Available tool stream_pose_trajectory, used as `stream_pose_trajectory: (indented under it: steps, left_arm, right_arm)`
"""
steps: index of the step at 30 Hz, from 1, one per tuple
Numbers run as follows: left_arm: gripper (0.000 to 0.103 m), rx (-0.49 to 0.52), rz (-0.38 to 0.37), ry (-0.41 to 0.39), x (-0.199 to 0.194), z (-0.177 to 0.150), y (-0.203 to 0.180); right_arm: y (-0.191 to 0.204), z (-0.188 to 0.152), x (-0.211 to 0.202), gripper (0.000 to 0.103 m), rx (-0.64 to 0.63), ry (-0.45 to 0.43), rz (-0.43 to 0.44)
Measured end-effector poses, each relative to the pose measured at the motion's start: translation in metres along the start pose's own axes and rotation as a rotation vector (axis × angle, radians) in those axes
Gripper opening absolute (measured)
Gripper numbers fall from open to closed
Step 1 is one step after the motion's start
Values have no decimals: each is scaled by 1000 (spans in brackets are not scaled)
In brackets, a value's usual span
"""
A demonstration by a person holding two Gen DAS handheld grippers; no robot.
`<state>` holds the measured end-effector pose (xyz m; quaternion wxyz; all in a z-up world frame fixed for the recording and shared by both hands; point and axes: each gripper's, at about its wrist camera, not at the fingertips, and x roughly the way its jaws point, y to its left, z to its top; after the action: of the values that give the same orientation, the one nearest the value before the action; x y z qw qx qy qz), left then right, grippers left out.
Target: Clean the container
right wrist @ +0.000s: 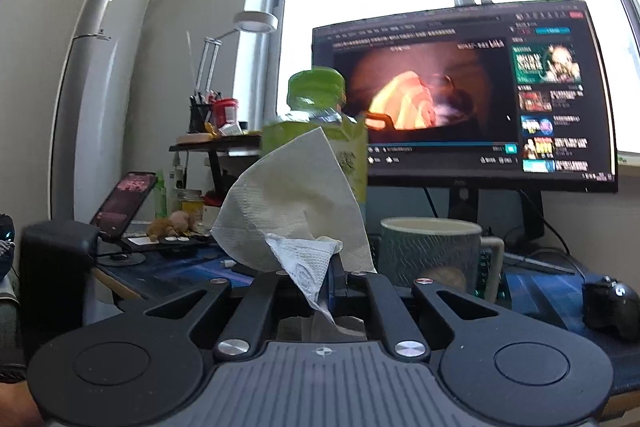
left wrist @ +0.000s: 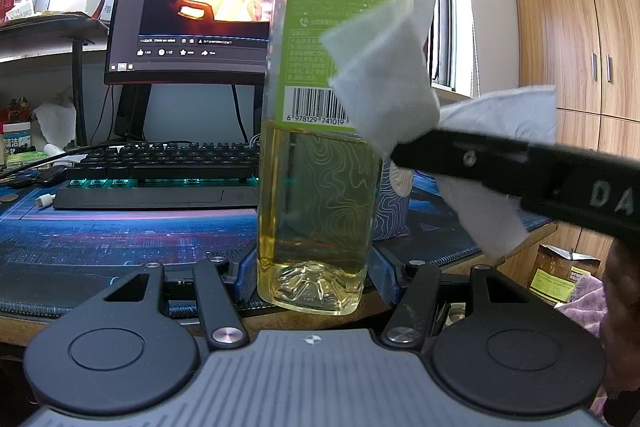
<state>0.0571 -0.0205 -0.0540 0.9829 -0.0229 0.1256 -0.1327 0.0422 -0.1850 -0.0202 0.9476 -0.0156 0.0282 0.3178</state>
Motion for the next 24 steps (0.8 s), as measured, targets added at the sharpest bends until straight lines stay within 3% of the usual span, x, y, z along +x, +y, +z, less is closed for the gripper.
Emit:
stream_pose_trajectory:
  steps: [6, 15, 24]
  left_arm:
    - [61, 0, 0, 0, 0, -1, -1]
    - [61, -2, -1, -1, -1, -1, -3]
    - [61, -3, 0, -3, -3, -2, -3]
  right_arm:
    - [-3, -4, 3, 6, 3, 20, -17]
    - [6, 5, -5, 6, -16, -22, 21]
    - [-4, -4, 2, 6, 10, 16, -6]
